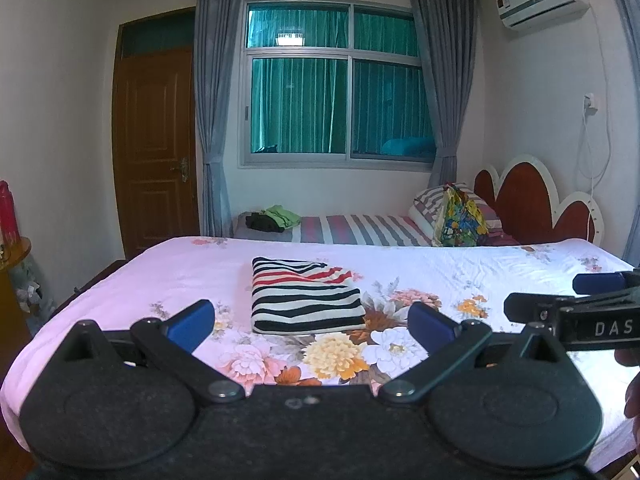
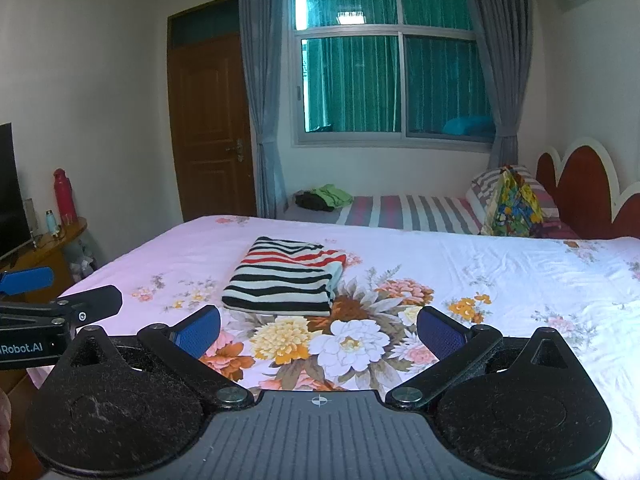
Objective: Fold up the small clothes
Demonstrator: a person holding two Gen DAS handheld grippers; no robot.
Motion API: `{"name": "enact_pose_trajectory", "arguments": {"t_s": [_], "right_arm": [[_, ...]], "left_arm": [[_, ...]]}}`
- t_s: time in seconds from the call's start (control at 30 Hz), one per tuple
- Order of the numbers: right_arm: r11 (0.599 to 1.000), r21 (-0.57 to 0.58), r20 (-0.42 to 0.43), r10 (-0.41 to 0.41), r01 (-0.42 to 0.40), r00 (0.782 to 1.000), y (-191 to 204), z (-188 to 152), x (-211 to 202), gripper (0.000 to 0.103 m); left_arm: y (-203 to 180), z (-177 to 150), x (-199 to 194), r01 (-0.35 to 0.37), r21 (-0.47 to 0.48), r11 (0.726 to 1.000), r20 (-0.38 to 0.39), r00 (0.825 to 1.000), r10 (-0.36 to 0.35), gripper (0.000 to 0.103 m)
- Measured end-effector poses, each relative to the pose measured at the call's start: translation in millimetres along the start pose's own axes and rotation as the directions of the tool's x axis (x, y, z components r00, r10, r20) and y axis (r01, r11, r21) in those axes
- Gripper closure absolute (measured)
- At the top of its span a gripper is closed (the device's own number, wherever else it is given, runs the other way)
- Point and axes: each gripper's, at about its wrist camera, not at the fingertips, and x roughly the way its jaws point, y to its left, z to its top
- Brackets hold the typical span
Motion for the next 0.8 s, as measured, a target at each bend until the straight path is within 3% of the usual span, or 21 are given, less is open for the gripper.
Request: {"name": "enact_pose_trajectory", "arguments": {"t_s": [0.8], "right_arm": [[1.000, 0.012, -0.002, 0.002, -0.002, 1.000, -7.6, -1.7, 2.7, 0.000]], "left_arm": [[-1.3, 1.8, 3.2, 0.010, 0.010, 1.000, 0.006, 1.000, -0.010, 0.001]]}}
